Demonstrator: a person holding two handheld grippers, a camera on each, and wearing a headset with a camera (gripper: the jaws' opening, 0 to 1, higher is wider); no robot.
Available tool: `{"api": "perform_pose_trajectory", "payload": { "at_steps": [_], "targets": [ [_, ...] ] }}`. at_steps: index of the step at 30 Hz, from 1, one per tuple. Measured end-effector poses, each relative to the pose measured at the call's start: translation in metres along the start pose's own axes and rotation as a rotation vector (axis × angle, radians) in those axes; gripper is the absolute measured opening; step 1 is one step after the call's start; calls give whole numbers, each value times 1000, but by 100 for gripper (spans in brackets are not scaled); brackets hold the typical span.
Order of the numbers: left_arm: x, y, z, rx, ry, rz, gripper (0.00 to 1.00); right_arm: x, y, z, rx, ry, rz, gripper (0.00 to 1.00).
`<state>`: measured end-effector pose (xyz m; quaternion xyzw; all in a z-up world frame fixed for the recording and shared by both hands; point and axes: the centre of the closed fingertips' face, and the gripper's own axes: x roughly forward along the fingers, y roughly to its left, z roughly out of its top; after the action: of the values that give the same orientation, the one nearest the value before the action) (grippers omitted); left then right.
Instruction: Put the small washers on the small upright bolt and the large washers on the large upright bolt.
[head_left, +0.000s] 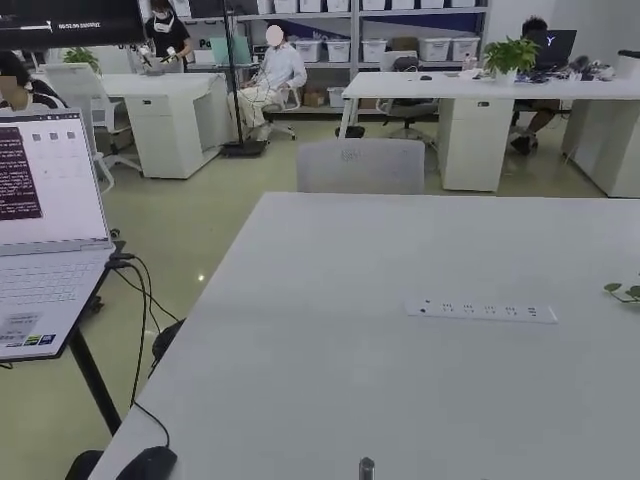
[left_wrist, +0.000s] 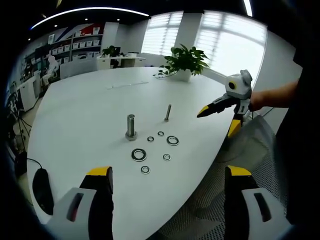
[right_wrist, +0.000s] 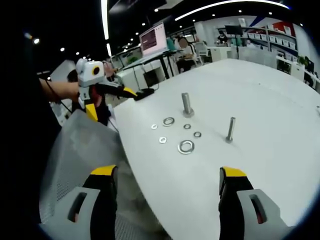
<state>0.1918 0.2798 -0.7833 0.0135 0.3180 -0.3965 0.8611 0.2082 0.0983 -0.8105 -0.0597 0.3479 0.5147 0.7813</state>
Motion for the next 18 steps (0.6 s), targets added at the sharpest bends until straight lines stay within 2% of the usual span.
{"api": "perform_pose_trajectory", "payload": {
  "at_steps": [15, 18],
  "targets": [
    [3, -1, -7, 41, 21, 4, 93, 11, -5, 8, -71, 66, 4, 77],
    [6, -2, -9, 59, 36, -4, 93, 16, -6, 10, -101, 94, 7, 75]
  ]
}}
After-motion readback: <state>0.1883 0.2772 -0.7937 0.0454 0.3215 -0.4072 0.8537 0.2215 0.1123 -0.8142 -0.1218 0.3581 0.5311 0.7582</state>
